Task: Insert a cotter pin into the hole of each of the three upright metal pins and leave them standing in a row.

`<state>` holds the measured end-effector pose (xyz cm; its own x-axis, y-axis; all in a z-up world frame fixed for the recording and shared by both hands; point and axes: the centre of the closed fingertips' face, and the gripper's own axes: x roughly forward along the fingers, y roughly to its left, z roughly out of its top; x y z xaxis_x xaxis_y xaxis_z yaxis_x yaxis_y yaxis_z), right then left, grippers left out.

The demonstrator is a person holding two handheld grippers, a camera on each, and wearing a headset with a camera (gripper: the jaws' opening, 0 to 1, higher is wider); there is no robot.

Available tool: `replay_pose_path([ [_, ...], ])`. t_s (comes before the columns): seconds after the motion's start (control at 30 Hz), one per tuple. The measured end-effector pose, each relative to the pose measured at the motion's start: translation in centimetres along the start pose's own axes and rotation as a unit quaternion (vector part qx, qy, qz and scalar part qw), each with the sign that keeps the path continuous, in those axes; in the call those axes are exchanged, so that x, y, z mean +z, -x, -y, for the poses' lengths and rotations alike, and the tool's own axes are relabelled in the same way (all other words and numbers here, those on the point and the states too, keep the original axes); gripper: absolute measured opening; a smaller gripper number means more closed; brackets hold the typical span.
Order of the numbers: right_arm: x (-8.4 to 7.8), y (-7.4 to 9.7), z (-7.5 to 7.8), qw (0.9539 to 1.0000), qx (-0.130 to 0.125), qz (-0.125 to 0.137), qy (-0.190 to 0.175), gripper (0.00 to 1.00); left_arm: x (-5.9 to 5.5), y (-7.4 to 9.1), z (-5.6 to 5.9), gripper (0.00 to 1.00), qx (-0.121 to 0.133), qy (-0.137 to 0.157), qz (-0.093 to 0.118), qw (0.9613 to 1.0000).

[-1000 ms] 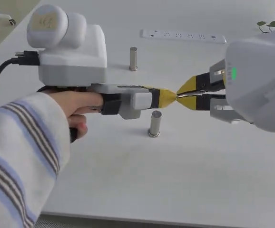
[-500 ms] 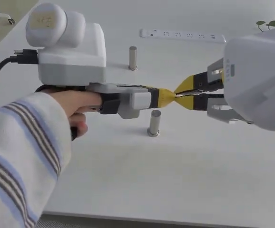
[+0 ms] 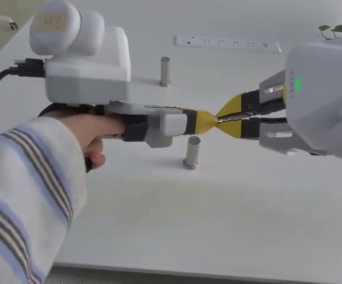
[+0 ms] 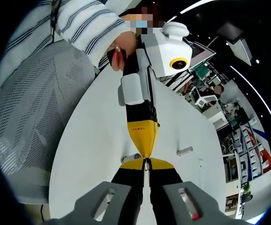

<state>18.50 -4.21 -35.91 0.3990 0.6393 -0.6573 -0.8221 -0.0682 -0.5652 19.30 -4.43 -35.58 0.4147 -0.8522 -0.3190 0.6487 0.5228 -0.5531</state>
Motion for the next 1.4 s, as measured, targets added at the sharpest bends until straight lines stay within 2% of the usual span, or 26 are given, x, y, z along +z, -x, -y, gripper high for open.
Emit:
replay_pose_path([
  [0.07,-0.7,0.0,0.0,0.9999,0.005,-0.007,-0.007,0.00,0.0,0.0,0.1,0.00,-0.001,-0.005,0.000,1.0000],
  [0.13,-1.2,-0.1,-0.3,0.9996,0.013,-0.009,-0.024,0.05,0.1,0.1,0.1,0.00,-0.003,-0.012,0.001,0.9999],
  [0.2,-1.5,0.0,-0.4,0.9989,0.017,-0.006,-0.044,0.12,0.0,0.3,0.2,0.00,-0.004,-0.034,-0.003,0.9994],
  [0.33,-2.2,0.0,-0.7,0.9956,0.032,-0.003,-0.088,0.16,-0.5,0.7,1.1,0.00,-0.015,-0.068,-0.008,0.9975],
  [0.4,-2.4,0.0,-1.0,0.9931,0.041,0.004,-0.110,0.16,-0.5,0.9,1.4,0.00,-0.019,-0.097,-0.009,0.9950],
  [0.43,-2.3,0.0,-1.2,0.9904,0.050,0.013,-0.128,0.16,-0.4,1.0,1.3,0.00,-0.018,-0.110,-0.008,0.9938],
  [0.53,-1.7,0.2,-1.5,0.9839,0.068,0.033,-0.162,0.16,-0.3,1.3,1.3,0.00,-0.025,-0.131,-0.006,0.9910],
  [0.57,-1.3,0.2,-1.8,0.9805,0.078,0.044,-0.175,0.17,-0.3,1.4,1.4,0.00,-0.027,-0.159,-0.008,0.9869],
  [0.6,-1.1,0.2,-1.9,0.9783,0.084,0.048,-0.183,0.18,-0.3,1.5,1.3,0.00,-0.026,-0.174,-0.011,0.9843],
  [0.67,-0.8,0.3,-2.0,0.9733,0.094,0.061,-0.201,0.21,-0.5,1.7,1.3,0.00,-0.033,-0.213,-0.017,0.9764],
  [0.7,-0.7,0.3,-2.1,0.9709,0.099,0.063,-0.209,0.21,-0.5,1.8,1.3,0.00,-0.035,-0.234,-0.016,0.9715],
  [0.73,-0.5,0.3,-1.9,0.9693,0.100,0.069,-0.214,0.21,-0.6,1.9,1.5,0.00,-0.039,-0.260,-0.016,0.9648],
  [0.8,0.1,0.3,-2.1,0.9648,0.106,0.076,-0.228,0.20,-0.6,2.0,1.7,0.00,-0.044,-0.286,-0.015,0.9572],
  [0.83,0.2,0.3,-2.1,0.9642,0.107,0.077,-0.230,0.19,-0.7,2.1,2.2,0.00,-0.048,-0.292,-0.013,0.9552],
  [0.87,0.3,0.3,-2.3,0.9611,0.114,0.082,-0.238,0.19,-0.8,2.2,2.4,0.00,-0.051,-0.293,-0.012,0.9548],
  [0.9,0.4,0.3,-2.5,0.9579,0.121,0.085,-0.246,0.18,-0.6,2.4,1.8,0.00,-0.055,-0.295,-0.011,0.9539],
  [0.93,0.6,0.3,-2.6,0.9543,0.127,0.091,-0.255,0.17,-0.6,2.6,1.8,0.00,-0.061,-0.300,-0.009,0.9519],
  [0.97,0.8,0.3,-2.7,0.9526,0.129,0.097,-0.258,0.17,-0.5,2.8,1.3,0.00,-0.067,-0.305,-0.009,0.9498],
  [1.0,0.9,0.3,-2.9,0.9498,0.134,0.101,-0.264,0.16,-0.5,3.0,1.2,0.00,-0.074,-0.315,-0.008,0.9463],
  [1.03,1.0,0.3,-3.0,0.9490,0.135,0.102,-0.266,0.14,-0.5,3.1,1.0,0.00,-0.077,-0.320,-0.007,0.9443],
  [1.1,1.1,0.3,-3.2,0.9482,0.139,0.104,-0.266,0.11,-0.6,3.1,1.4,0.00,-0.082,-0.325,-0.008,0.9421],
  [1.2,1.3,0.3,-3.3,0.9465,0.143,0.109,-0.268,0.05,-0.6,3.3,1.1,0.00,-0.092,-0.327,-0.009,0.9404],
  [1.3,1.5,0.4,-3.5,0.9451,0.148,0.112,-0.269,0.03,-1.0,2.8,2.6,0.00,-0.100,-0.332,-0.012,0.9378],
  [1.4,1.5,0.5,-3.5,0.9442,0.148,0.114,-0.271,0.00,-1.3,2.4,3.6,0.00,-0.106,-0.335,-0.015,0.9363],
])
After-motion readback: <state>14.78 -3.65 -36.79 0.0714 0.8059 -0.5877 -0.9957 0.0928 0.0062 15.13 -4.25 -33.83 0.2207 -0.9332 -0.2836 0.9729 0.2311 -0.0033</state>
